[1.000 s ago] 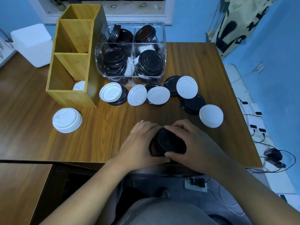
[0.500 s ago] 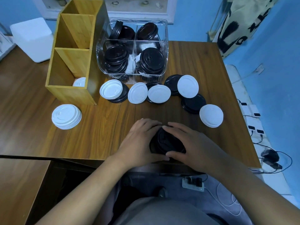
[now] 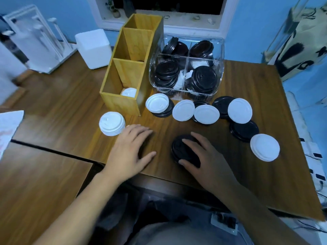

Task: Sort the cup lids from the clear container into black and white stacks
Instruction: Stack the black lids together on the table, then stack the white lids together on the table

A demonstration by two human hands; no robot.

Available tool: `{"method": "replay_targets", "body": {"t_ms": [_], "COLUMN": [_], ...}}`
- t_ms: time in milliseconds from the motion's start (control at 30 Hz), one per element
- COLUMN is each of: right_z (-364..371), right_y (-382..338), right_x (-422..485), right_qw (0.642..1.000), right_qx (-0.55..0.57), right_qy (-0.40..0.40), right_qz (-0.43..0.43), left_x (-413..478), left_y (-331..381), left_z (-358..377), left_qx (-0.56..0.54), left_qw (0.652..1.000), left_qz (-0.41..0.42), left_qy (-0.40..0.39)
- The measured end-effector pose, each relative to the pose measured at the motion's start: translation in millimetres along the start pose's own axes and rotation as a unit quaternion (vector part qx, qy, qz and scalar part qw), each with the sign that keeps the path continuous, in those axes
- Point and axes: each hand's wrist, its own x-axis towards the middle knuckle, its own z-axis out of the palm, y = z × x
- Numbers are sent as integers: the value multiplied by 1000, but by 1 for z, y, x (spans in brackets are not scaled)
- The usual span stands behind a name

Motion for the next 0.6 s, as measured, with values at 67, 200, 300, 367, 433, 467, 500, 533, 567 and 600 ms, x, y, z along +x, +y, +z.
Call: {"method": "replay_targets", "body": {"t_ms": [67,200,300,367,433,467,500,533,567,600], "right_z": [10,33,52,65,77,81,85,87,88,88], "right_y": [-14,-47,-71,-84,-94,-97,-100,-101,-102,-103], "right_x": [15,48,75,92,107,113,119,123,125,125], "right_qw": [1000,999,998,996,995,994,994,993,993,993], "right_qx": [11,-2,-32,-42,-46,-48,-52,-57,-59,-59], "right_qy": [7,-6,13,34,55,61,65,67,67,68], "right_qz": [-14,-39,-57,-66,-72,-74,-76,-77,-76,-74], "left_x": [-8,-16,-18,-17,-14,-14,-13,-12,-12,-12], "left_y": [-31,-78,-91,-93,-96,-99,-101,-104,-106,-108], "left_z": [-15,-23,-23,-25,-28,-30,-32,-34,-36,-37], "left_qx": [49,97,52,43,38,37,39,41,43,44], "left_qw": [997,988,989,990,991,991,991,991,992,993], "left_qz": [-36,-110,-127,-123,-120,-120,-119,-117,-113,-107], "left_qy": [42,49,48,48,49,48,45,42,39,37]}}
